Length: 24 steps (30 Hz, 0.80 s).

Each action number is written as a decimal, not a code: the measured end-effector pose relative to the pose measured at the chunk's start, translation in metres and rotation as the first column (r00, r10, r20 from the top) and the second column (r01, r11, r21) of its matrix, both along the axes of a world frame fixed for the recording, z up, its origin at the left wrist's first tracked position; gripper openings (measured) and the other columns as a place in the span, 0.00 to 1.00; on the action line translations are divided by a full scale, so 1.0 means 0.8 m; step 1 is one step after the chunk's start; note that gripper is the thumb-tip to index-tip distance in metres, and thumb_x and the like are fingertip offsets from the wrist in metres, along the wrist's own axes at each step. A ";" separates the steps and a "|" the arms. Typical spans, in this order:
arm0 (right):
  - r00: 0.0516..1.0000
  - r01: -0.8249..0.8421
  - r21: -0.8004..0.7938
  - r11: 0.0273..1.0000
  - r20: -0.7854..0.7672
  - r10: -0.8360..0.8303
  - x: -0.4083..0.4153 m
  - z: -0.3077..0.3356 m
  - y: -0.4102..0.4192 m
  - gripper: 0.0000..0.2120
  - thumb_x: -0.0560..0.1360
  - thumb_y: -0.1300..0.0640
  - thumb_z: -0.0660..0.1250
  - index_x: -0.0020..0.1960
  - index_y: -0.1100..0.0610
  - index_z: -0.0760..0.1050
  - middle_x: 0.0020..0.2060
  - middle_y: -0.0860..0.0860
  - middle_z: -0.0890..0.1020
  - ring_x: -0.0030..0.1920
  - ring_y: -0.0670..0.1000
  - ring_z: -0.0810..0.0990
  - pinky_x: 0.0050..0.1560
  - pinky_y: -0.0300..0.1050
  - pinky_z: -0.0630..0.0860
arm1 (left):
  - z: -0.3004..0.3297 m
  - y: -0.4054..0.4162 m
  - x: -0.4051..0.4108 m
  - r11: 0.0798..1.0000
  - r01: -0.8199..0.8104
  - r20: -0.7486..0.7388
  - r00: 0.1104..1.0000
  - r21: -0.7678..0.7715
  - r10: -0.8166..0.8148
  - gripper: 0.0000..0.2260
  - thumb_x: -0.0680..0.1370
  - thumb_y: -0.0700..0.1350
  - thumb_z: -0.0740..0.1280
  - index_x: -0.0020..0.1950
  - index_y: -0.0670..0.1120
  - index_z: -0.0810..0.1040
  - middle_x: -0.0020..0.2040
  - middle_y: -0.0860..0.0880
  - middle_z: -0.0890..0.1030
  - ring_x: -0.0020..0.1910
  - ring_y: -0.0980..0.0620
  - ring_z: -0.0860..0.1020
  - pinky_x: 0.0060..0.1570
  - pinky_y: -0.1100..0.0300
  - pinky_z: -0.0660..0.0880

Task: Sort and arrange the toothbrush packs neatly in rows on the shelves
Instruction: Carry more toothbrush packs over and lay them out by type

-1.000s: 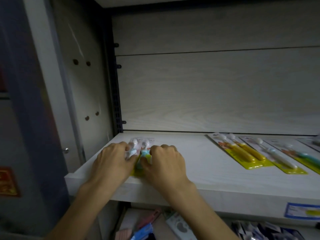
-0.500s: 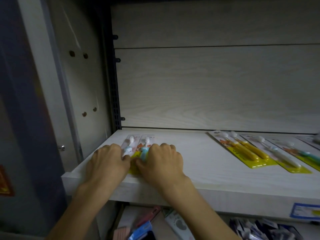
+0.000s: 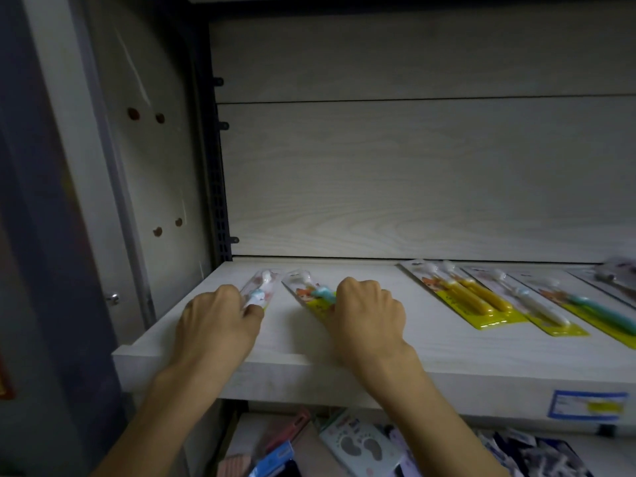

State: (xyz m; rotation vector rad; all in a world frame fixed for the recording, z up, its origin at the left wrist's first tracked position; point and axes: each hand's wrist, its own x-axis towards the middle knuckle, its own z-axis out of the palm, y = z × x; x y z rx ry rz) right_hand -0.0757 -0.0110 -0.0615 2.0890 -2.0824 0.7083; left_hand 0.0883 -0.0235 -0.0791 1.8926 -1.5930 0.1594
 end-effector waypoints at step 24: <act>0.901 0.434 -0.375 0.819 0.175 -0.397 -0.357 0.002 0.078 0.11 0.75 0.52 0.64 0.41 0.58 0.81 0.31 0.56 0.77 0.33 0.60 0.72 0.30 0.46 0.56 | 0.009 0.019 -0.308 0.893 0.342 -0.262 0.869 -0.291 -0.419 0.08 0.72 0.50 0.68 0.43 0.47 0.82 0.41 0.49 0.84 0.47 0.42 0.79 0.40 0.55 0.71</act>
